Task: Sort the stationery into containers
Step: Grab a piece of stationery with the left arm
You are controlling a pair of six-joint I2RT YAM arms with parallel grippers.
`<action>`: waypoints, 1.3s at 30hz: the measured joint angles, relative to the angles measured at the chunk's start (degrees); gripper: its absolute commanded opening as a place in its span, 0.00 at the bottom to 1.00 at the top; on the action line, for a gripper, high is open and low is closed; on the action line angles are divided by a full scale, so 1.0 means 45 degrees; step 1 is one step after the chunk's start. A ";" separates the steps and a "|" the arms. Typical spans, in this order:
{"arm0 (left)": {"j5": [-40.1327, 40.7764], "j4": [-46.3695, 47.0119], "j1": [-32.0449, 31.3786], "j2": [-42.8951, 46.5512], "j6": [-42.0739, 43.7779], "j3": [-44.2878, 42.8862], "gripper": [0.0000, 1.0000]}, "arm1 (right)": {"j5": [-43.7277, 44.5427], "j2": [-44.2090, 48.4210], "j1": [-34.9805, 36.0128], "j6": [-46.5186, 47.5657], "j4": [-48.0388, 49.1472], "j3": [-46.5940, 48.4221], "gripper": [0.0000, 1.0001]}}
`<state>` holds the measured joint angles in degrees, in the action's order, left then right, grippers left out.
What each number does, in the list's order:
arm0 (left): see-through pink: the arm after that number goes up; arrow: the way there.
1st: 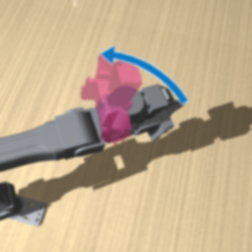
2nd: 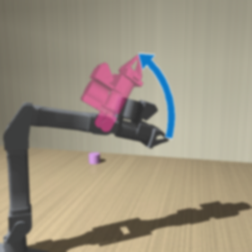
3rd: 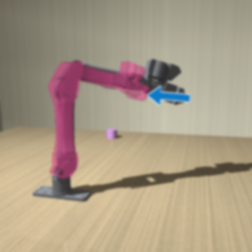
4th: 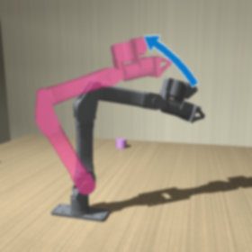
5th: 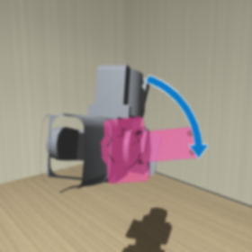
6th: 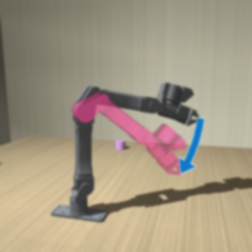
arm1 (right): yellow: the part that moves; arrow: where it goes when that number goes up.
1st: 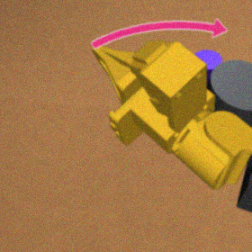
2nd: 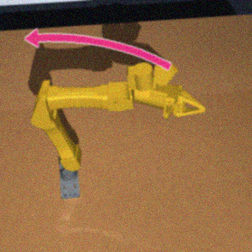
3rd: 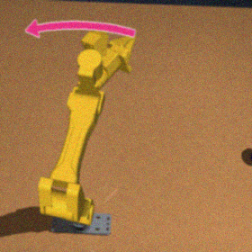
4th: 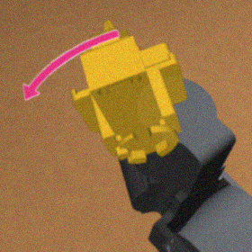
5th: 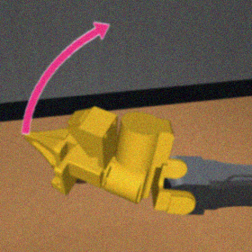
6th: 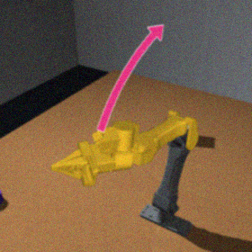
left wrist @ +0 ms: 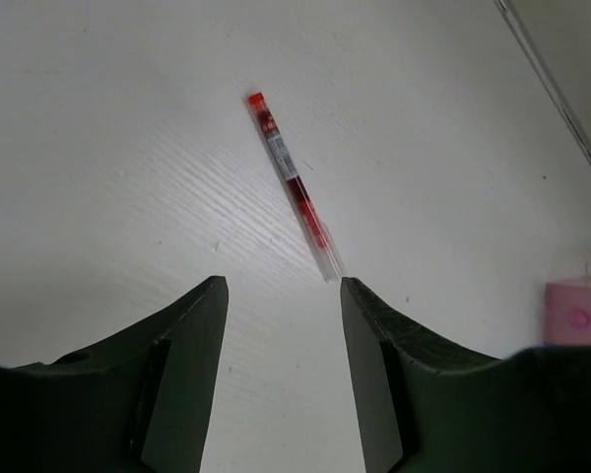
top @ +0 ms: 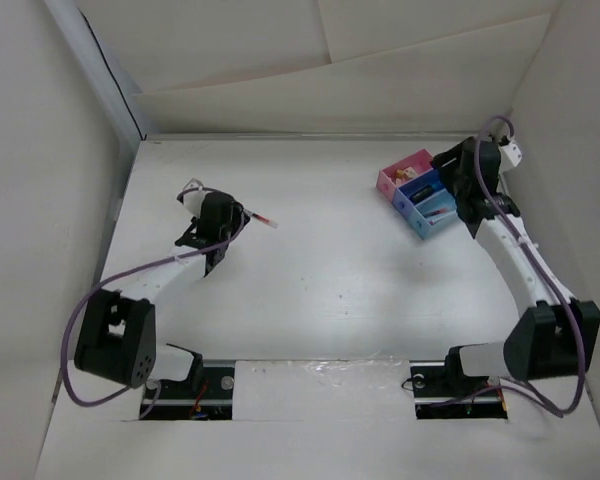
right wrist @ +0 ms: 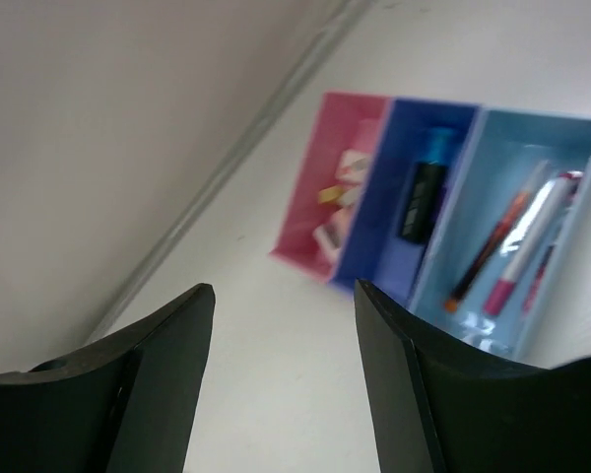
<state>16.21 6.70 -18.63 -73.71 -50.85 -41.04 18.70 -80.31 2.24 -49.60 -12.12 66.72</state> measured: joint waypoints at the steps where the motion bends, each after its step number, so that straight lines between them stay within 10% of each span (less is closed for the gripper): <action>1: 0.0209 -0.0068 0.0000 -0.0539 -0.0005 -0.0345 0.46 | -0.0058 0.0534 0.0393 0.0083 0.0165 -0.0175 0.65; 15: 0.2006 -0.2336 0.0000 -0.6693 -0.0019 -0.5600 0.41 | -0.0933 0.2671 0.4007 0.1239 0.1311 -0.2924 0.65; 39: 0.2327 -0.3745 -0.0015 -0.8995 -0.0121 -0.7762 0.34 | -0.1015 0.3147 0.5571 0.2079 0.1462 -0.3186 0.66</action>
<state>26.68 -10.15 -18.70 -114.19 -51.40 -75.96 14.13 -66.15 27.31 -40.25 -5.54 52.38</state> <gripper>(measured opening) 0.343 0.660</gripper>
